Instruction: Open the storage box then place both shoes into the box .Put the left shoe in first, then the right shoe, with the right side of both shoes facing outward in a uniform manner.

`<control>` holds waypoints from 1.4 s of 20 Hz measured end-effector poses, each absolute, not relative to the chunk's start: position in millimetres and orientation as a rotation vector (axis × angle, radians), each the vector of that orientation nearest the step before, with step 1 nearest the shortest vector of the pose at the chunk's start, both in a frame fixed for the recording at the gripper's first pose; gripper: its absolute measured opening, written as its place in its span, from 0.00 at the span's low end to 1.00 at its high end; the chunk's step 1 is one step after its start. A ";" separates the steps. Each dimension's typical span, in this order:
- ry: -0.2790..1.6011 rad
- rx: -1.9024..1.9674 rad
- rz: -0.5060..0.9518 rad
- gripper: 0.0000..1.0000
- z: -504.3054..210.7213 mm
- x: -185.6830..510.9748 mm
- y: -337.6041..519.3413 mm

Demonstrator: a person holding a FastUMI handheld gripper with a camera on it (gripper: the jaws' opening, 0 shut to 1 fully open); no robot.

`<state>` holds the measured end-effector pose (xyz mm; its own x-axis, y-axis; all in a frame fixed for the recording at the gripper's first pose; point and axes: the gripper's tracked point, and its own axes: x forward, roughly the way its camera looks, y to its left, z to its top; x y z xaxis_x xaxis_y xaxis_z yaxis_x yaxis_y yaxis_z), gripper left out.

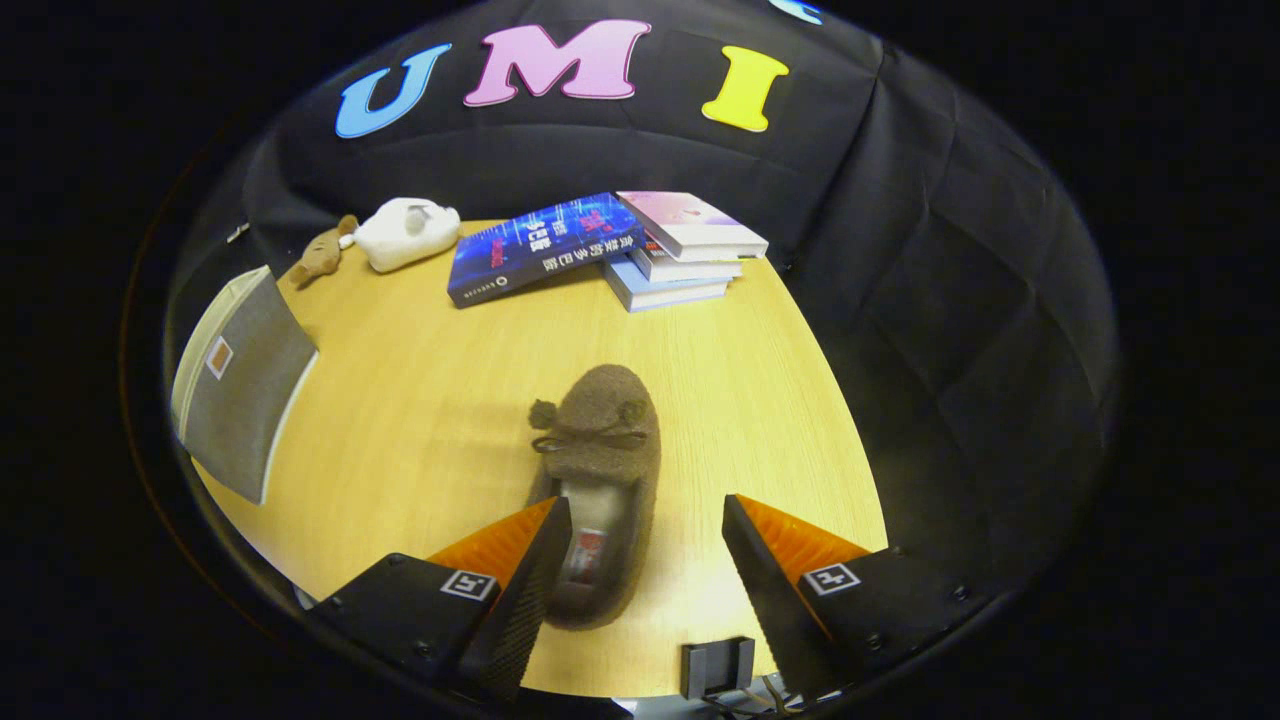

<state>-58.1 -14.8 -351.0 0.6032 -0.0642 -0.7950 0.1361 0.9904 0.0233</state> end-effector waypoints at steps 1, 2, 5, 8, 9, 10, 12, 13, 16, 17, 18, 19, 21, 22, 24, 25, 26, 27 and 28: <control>0.919 0.070 -0.116 0.93 -359.4 -52.5 -17.7; 0.924 0.059 -0.115 0.90 -368.2 -47.8 -20.6; 0.940 0.053 -0.112 0.82 -388.4 -29.0 -20.5; 0.969 0.028 -0.110 0.64 -407.0 -18.2 -18.7; 0.982 0.027 -0.111 0.49 -412.4 -17.7 -16.9; 0.987 0.023 -0.123 0.34 -414.1 -17.7 -16.3; 0.982 0.023 -0.157 0.08 -412.9 -18.5 -19.8; 0.986 0.030 -0.170 0.07 -411.0 -20.8 -19.2; 0.971 0.068 -0.195 0.05 -392.4 -29.6 -16.4; 0.963 0.089 -0.200 0.05 -382.8 -32.3 -13.7; 0.954 0.111 -0.204 0.05 -371.7 -34.4 -10.3; 0.945 0.132 -0.208 0.05 -359.2 -35.9 -6.1; 0.921 0.152 -0.215 0.05 -330.3 -38.1 4.3; 0.904 0.159 -0.209 0.05 -313.8 -38.1 13.6; 0.870 0.185 -0.175 0.05 -280.1 -32.2 40.3; 0.857 0.204 -0.154 0.05 -263.1 -28.1 56.1; 0.846 0.221 -0.132 0.05 -247.2 -22.3 73.2; 0.834 0.240 -0.110 0.05 -231.9 -15.7 91.0; 0.827 0.257 -0.087 0.05 -217.6 -9.5 109.7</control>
